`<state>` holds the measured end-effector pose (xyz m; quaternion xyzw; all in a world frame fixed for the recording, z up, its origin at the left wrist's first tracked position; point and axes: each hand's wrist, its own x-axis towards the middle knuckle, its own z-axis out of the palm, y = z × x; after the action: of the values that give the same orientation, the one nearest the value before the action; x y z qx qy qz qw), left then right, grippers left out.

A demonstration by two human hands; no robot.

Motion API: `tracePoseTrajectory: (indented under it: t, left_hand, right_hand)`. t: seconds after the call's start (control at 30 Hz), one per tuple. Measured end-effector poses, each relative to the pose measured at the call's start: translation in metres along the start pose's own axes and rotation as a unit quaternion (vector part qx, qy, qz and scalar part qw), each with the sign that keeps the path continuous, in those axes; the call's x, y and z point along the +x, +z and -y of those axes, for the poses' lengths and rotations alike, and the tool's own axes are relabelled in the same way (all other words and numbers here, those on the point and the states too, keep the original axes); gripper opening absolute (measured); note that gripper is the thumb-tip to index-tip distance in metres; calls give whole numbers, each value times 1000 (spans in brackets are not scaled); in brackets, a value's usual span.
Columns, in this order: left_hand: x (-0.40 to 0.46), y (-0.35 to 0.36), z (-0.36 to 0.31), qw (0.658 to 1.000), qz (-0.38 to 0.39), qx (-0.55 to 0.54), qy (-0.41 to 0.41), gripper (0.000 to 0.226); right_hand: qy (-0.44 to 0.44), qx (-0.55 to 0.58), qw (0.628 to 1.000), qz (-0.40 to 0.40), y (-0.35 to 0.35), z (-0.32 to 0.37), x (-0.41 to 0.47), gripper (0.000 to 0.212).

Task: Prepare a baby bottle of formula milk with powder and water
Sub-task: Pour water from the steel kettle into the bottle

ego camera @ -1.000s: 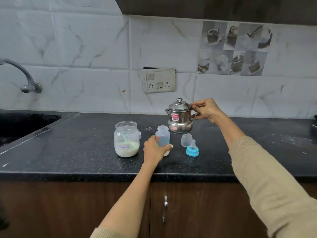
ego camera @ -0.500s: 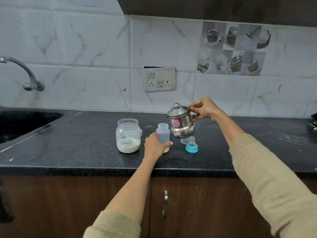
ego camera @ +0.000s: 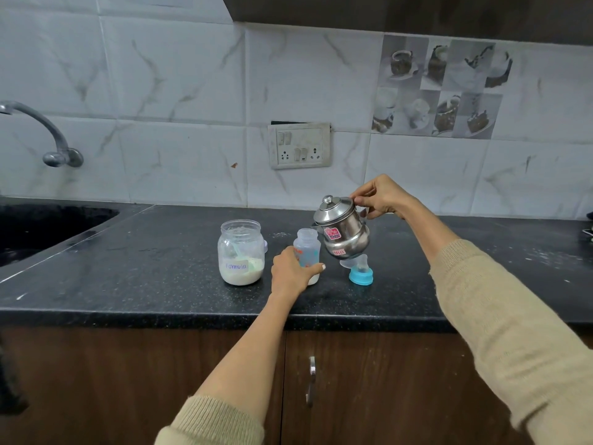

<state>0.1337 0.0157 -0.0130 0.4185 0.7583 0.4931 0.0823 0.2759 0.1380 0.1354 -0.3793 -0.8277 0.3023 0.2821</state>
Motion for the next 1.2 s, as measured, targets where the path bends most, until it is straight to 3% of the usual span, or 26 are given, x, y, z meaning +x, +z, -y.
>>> tracePoseTrajectory:
  t: [1.2]
  left_hand:
    - [2,1,3,1000,-1,1,-4,70]
  right_hand:
    - [-32,-121,991,44,-9,30,7,21]
